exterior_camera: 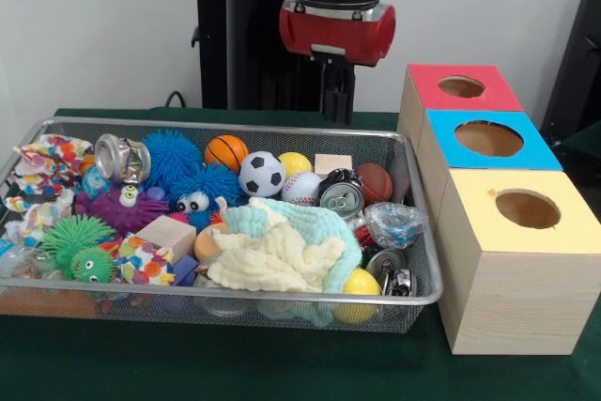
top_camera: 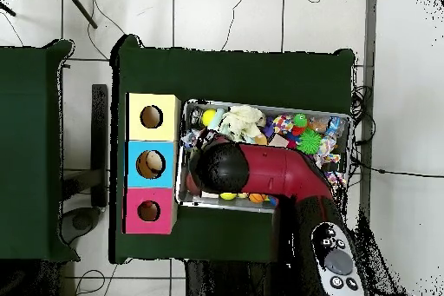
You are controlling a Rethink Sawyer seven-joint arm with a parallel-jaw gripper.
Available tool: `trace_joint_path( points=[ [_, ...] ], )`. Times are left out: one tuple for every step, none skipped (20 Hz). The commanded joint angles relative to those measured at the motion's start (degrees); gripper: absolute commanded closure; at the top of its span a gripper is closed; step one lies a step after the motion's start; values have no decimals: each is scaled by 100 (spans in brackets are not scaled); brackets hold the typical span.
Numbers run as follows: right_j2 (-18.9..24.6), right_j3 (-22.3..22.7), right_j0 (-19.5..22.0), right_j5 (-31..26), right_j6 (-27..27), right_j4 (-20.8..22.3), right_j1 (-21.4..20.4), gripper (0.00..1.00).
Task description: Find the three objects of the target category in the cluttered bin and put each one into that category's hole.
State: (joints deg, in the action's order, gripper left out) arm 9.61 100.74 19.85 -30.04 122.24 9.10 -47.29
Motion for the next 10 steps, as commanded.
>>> trace_joint_path(
  points=[
    [724, 304, 178, 132, -855, 494, 216, 100],
    [739, 308, 179, 147, -813, 523, 230, 100],
    [755, 296, 181, 139, -784, 541, 237, 100],
    [772, 283, 192, 133, -769, 565, 249, 100],
    [796, 270, 205, 121, -762, 591, 253, 100],
    [818, 266, 214, 112, -746, 616, 258, 100],
    [814, 252, 209, 111, -722, 646, 258, 100],
    [853, 268, 237, 124, -714, 645, 264, 100],
    [889, 284, 268, 121, -712, 636, 272, 100],
    [922, 282, 295, 92, -727, 642, 282, 100]
  ],
)
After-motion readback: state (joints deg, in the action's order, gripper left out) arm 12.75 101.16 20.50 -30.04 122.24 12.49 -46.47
